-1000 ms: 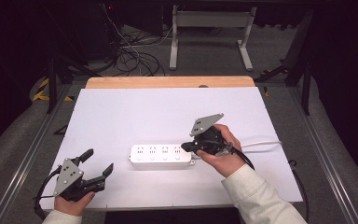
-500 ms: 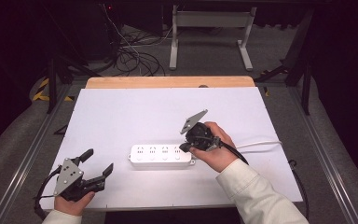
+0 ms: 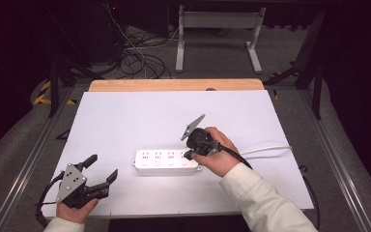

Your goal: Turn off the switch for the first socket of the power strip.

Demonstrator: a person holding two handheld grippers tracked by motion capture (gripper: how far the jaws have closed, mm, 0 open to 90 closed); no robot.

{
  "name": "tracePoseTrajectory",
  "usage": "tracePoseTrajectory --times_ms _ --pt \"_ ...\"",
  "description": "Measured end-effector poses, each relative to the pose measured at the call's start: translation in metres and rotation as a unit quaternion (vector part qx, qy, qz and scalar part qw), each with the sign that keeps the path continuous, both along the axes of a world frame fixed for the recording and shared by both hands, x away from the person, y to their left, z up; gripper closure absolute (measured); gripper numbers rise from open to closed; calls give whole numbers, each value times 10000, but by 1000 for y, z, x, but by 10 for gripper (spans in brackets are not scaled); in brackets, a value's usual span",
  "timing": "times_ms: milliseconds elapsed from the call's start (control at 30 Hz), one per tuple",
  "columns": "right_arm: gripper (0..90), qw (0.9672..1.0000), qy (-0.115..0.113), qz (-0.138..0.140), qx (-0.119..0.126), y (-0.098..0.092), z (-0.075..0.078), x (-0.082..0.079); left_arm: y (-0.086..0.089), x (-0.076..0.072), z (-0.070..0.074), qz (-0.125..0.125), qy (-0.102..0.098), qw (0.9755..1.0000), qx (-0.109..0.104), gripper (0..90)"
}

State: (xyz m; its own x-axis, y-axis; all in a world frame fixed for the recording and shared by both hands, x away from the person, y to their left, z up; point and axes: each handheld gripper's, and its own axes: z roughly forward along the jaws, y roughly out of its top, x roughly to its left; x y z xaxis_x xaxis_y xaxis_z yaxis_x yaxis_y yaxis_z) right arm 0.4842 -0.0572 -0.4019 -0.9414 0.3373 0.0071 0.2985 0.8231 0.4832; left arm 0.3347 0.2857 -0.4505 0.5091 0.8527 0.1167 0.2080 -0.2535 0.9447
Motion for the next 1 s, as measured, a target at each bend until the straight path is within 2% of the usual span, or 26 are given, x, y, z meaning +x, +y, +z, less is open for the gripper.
tracePoseTrajectory --times_ms 433,1000 --pt "900 9996 186 18 -200 11 -12 5 0 0 0 -7 17 10000 -5 194" --pt "900 9991 233 72 -355 19 -22 7 0 0 0 4 23 10000 -6 194"
